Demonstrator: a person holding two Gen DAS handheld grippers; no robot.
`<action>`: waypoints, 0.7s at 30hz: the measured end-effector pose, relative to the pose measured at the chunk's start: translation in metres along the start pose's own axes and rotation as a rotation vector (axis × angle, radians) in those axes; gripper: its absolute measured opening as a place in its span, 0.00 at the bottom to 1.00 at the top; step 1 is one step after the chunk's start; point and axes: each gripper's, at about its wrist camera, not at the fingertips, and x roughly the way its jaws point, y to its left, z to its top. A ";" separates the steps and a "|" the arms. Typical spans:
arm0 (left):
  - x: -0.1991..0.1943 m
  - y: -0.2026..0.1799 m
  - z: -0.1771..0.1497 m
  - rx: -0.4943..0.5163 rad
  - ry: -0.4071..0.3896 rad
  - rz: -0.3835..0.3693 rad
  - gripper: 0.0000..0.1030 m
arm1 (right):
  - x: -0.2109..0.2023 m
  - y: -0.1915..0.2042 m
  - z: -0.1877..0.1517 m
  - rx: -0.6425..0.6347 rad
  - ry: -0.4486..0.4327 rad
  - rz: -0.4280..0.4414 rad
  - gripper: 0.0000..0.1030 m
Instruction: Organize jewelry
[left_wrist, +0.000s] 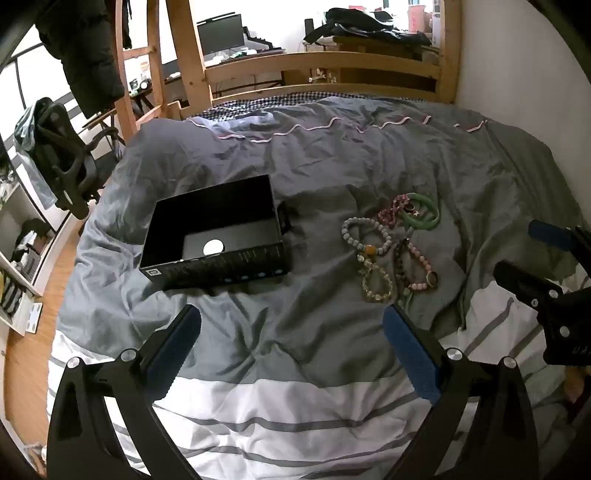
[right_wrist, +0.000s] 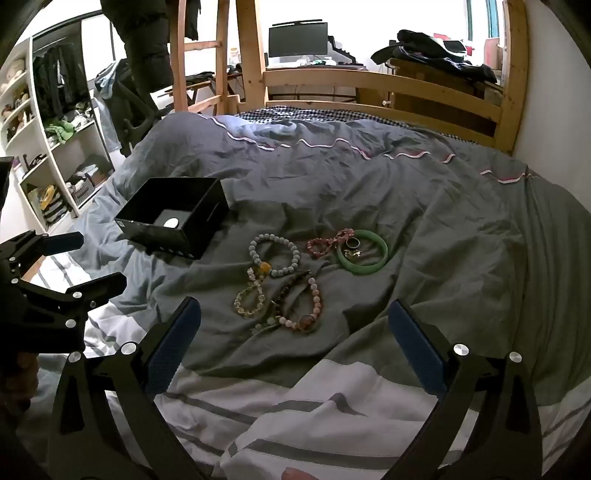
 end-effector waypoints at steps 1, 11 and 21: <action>0.000 0.000 0.000 -0.001 0.001 0.000 0.94 | 0.000 0.000 0.000 0.000 0.002 0.000 0.97; 0.000 0.000 0.000 0.004 0.005 0.004 0.94 | 0.000 0.000 0.000 0.001 0.007 0.000 0.97; 0.000 -0.001 0.000 0.003 0.005 0.002 0.94 | 0.001 0.000 0.000 0.000 0.008 -0.001 0.97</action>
